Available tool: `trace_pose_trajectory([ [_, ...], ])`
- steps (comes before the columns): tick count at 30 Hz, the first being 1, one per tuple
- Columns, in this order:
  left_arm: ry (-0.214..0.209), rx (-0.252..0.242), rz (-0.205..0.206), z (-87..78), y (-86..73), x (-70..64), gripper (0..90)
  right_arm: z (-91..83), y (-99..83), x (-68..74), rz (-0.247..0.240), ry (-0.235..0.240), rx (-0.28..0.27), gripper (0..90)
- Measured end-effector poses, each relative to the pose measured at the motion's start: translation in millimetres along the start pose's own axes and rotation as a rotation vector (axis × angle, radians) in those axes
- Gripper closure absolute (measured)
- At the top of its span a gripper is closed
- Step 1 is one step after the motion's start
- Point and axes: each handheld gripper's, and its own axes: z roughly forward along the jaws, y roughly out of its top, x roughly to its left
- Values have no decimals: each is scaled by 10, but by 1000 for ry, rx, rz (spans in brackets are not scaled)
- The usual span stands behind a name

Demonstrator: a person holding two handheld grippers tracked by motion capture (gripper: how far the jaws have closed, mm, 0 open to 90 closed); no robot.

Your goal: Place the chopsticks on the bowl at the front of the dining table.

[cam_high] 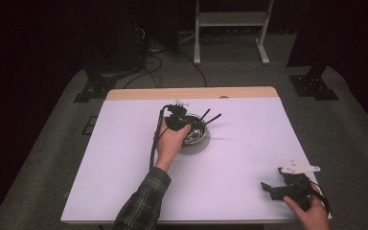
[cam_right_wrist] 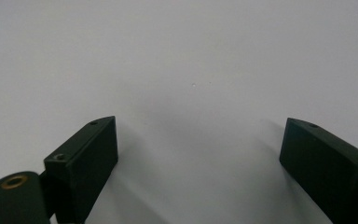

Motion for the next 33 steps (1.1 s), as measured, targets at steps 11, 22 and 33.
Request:
trace_pose_trajectory([
  [11, 10, 9, 8, 42, -13, 2, 860, 0, 0, 0, 0, 0, 0, 100],
  [22, 1, 4, 1, 68, -41, 5, 853, 0, 0, 0, 0, 0, 0, 100],
  [33, 6, -28, 12, 53, -55, 23, 726, 0, 0, 0, 1, 0, 0, 100],
])
